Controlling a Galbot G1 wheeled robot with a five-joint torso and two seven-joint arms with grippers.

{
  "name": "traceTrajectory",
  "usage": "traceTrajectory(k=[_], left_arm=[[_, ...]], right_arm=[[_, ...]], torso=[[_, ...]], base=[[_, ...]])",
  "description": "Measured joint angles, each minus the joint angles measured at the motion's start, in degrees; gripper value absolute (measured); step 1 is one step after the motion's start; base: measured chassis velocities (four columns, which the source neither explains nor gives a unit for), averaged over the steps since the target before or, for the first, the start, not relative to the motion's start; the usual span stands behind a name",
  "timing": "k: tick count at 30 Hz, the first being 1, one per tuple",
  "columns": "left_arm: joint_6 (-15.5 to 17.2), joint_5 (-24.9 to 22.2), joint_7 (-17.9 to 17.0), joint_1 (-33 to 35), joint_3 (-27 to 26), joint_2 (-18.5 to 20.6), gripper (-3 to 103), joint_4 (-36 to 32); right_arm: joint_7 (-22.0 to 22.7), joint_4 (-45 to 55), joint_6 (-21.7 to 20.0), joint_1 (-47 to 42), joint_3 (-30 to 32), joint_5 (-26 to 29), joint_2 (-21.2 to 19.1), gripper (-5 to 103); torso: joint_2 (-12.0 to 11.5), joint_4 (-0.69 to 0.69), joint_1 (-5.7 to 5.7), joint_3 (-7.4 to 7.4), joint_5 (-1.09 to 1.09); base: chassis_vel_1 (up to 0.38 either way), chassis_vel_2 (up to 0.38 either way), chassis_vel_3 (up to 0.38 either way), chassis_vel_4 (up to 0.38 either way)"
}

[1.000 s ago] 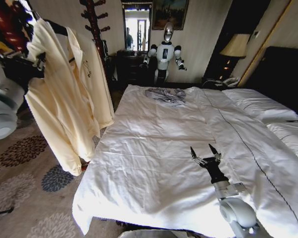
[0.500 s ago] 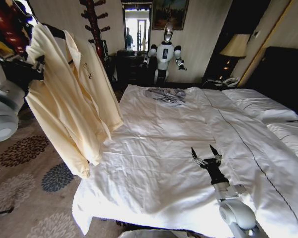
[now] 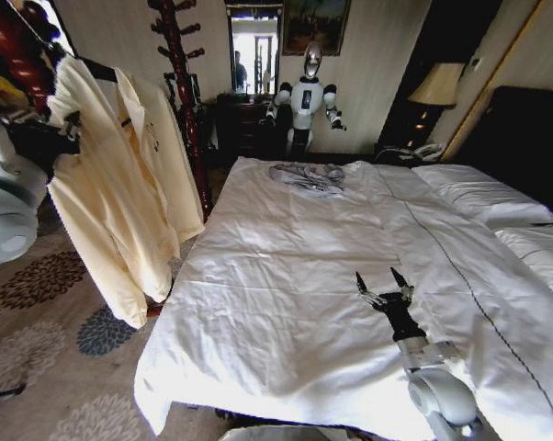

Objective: Pick up the clothes from the bed and hang them on the clothes hanger.

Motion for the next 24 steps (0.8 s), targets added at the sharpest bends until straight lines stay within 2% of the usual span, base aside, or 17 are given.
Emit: traceTrajectory(k=[8,15,17,19,23,24], left_arm=[[1.89,-0.72,-2.28,0.0,1.16,-0.44,24,-1.5],[3.49,-1.17,-2.56,-0.12,0.8,-0.41,22,-2.04],[4.56,-1.36,-3.03,-0.15,0.69,-0.4,31,-2.79],[4.8,-1.41,-3.34,-0.16,0.69,-0.43,31,-2.96],[5.82,-1.61,-4.66,-0.24,0.53,-0.52,54,-4.2],[5.82,-1.61,-4.66,-0.24,0.53,-0.52,54,-4.2]], right_arm=[[0.15,-0.16,-0.12,0.35,-0.07,0.15,-0.19,100],[0.16,-0.41,-0.16,0.56,-0.3,0.17,-0.22,100],[0.17,-0.51,-0.16,0.58,-0.28,0.17,-0.23,100],[0.17,-0.55,-0.16,0.59,-0.26,0.15,-0.24,100],[0.05,-0.67,-0.16,0.43,0.0,-0.35,-0.35,100],[0.05,-0.67,-0.16,0.43,0.0,-0.35,-0.35,100]], torso=[[0.0,0.0,0.0,0.0,0.0],[0.0,0.01,0.0,0.0,0.01],[0.0,0.0,0.0,0.0,0.01],[0.0,0.0,0.0,0.0,0.01],[0.0,0.0,0.0,0.0,0.0],[0.0,0.0,0.0,0.0,0.0]], base=[[0.0,0.0,0.0,0.0],[0.0,0.0,0.0,0.0],[0.0,0.0,0.0,0.0],[0.0,0.0,0.0,0.0],[0.0,0.0,0.0,0.0],[0.0,0.0,0.0,0.0]])
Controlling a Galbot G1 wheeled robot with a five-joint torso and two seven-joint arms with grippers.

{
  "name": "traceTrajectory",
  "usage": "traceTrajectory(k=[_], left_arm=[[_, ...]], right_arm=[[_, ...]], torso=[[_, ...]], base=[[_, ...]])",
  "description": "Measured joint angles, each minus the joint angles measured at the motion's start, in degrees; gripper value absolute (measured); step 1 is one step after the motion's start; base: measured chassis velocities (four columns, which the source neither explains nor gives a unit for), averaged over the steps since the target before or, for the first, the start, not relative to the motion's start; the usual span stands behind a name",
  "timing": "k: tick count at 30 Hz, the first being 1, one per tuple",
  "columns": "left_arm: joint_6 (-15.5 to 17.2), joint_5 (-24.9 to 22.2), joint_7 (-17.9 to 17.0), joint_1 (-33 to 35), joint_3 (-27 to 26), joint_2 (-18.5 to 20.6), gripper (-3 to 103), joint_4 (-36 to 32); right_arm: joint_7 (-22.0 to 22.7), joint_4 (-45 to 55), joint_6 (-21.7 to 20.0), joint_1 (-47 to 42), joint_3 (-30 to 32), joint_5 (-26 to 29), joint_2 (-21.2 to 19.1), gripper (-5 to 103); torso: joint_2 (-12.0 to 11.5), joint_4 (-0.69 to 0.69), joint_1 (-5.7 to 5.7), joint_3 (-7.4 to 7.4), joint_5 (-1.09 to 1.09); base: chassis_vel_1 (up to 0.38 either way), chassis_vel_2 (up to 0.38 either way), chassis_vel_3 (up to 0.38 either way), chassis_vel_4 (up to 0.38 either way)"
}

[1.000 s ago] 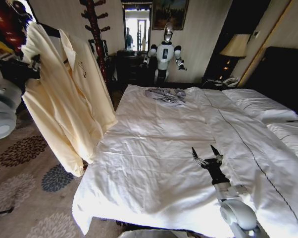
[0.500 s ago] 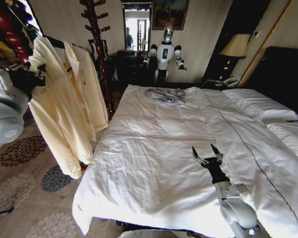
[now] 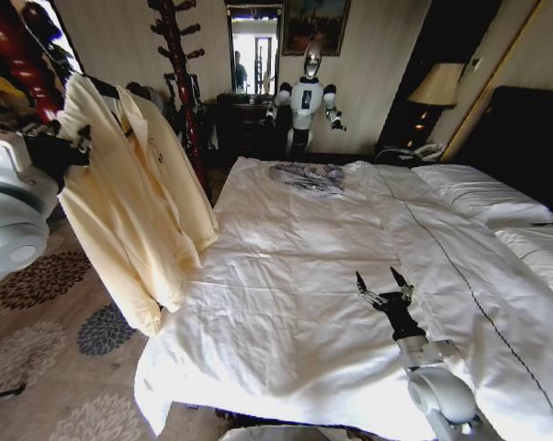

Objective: Pick up the clothes from the bed and hang them on the clothes hanger.

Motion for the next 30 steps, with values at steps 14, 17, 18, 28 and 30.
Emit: traceTrajectory(k=[14,17,18,28,30], left_arm=[[2.23,-0.41,-2.57,0.37,-1.57,0.09,100,-2.14],[2.75,-0.69,-3.34,0.54,-1.86,0.15,100,-2.86],[2.86,-0.74,-3.59,0.72,-1.94,0.18,100,-3.24],[2.42,-2.41,-5.5,0.66,-4.26,0.51,100,-7.27],[2.25,-2.63,-5.48,0.62,-4.43,0.56,100,-7.58]], right_arm=[[0.24,-0.77,-0.53,0.19,-0.22,-0.6,0.22,100],[0.58,-0.91,-0.71,0.4,-0.1,0.16,0.03,100],[0.87,-0.77,-1.01,0.42,-0.12,0.94,0.03,100],[1.64,-0.74,-1.99,1.04,-1.5,2.94,0.7,100],[1.64,-0.78,-1.95,0.92,-1.5,2.83,0.8,100]], torso=[[0.0,0.0,0.0,0.0,0.0],[0.0,0.0,0.0,0.0,0.0],[0.0,0.01,0.0,0.0,0.01],[0.0,0.01,0.0,0.0,0.0],[0.0,0.0,0.0,0.0,0.01]], base=[[0.0,0.0,0.0,0.0],[0.0,0.0,0.0,0.0],[0.0,0.0,0.0,0.0],[0.0,0.0,0.0,0.0],[0.0,0.0,0.0,0.0]])
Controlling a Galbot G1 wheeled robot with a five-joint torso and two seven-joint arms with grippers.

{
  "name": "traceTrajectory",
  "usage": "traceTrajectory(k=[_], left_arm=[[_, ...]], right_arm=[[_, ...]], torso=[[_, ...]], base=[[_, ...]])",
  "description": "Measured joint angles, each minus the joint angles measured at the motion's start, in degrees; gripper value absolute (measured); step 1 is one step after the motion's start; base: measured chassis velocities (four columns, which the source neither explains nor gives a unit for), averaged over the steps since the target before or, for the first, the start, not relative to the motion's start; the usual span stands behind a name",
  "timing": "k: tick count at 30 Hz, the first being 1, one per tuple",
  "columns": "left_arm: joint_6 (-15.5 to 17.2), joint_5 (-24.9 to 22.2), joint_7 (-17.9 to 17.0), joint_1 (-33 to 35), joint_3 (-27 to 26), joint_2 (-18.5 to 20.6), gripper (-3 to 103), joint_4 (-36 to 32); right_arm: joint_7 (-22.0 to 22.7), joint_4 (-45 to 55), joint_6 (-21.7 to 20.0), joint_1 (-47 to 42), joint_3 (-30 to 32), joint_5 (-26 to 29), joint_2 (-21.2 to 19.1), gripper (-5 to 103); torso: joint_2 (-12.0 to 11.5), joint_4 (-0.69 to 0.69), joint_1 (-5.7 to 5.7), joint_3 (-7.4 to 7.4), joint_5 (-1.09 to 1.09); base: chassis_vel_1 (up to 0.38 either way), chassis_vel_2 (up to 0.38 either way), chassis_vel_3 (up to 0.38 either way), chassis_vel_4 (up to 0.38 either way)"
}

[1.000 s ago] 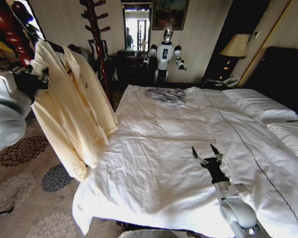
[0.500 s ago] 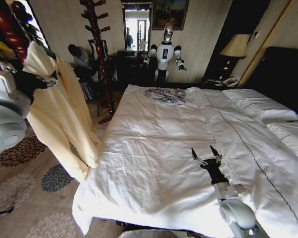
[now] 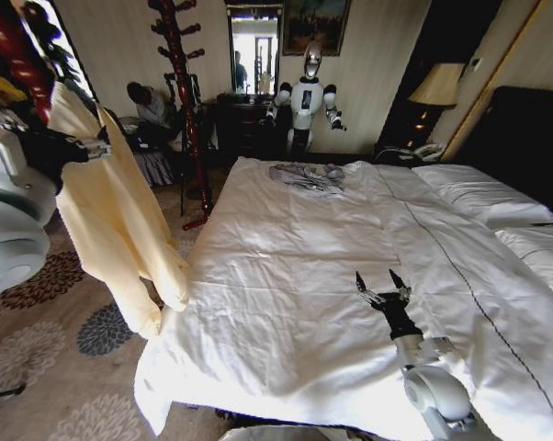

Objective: Pick up the clothes from the bed and hang them on the clothes hanger.

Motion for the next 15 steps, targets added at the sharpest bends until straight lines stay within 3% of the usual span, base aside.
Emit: traceTrajectory(k=[15], left_arm=[[-0.51,0.15,0.85,-0.58,-1.73,1.01,100,-3.35]], right_arm=[[-0.02,0.35,0.15,-0.28,0.09,-0.25,0.26,100]], torso=[[0.0,0.0,0.0,0.0,0.0]], base=[[0.0,0.0,0.0,0.0]])
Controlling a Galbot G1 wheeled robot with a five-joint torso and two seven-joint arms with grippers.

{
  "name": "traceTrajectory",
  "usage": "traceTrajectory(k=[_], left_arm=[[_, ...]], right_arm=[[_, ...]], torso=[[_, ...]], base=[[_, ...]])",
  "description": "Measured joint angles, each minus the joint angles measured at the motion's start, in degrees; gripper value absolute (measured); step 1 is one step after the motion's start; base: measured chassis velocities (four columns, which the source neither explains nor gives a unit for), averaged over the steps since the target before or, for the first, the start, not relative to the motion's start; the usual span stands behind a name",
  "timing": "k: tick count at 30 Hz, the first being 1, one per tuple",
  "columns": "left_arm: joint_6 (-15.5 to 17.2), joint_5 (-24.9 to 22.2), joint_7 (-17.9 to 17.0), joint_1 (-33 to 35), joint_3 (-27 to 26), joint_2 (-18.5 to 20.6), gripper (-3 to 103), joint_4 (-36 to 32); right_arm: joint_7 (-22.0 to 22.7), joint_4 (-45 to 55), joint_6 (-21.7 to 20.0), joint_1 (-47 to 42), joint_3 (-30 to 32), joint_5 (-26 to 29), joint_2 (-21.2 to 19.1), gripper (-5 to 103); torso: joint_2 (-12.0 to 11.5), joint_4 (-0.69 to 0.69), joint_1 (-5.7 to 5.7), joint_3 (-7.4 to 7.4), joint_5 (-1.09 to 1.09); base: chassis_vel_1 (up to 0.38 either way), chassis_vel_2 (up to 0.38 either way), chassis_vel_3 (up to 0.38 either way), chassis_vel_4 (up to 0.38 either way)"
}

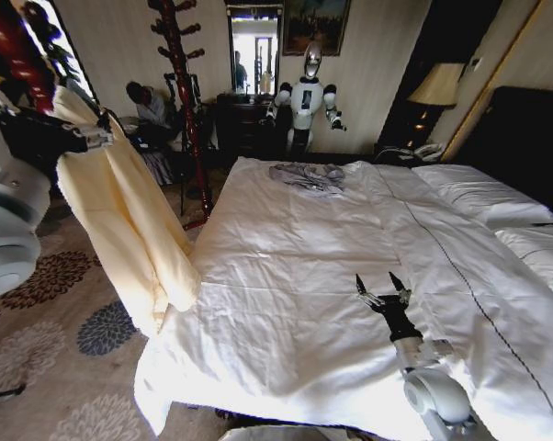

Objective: Pick up the clothes from the bed and hang them on the clothes hanger.

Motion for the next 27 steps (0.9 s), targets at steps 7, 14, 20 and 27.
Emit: traceTrajectory(k=[7,14,20,27], left_arm=[[-1.24,0.45,0.45,-0.14,3.25,-0.57,100,-1.7],[-5.4,5.79,2.15,-0.49,16.44,-4.76,100,-3.09],[-11.28,6.94,9.82,2.66,21.72,-10.26,100,-1.93],[-19.73,10.01,17.41,6.9,27.95,-17.45,100,2.98]], right_arm=[[0.0,0.45,0.05,-0.5,0.47,0.13,-0.19,100],[-0.01,1.21,0.09,-1.13,1.49,0.46,-0.52,100],[0.09,1.13,0.09,-0.82,1.4,0.46,-1.31,100],[0.53,-1.12,1.1,-0.73,-0.29,-2.87,-1.54,100]], torso=[[0.0,0.0,0.0,0.0,0.0],[0.0,0.0,0.0,0.0,-0.02],[0.0,0.0,0.0,0.0,0.0],[-0.01,-0.02,0.01,0.01,0.01]], base=[[0.0,0.0,0.0,0.0],[0.0,0.0,0.0,0.0],[0.0,0.0,0.0,0.0],[0.0,0.0,0.0,0.0]])
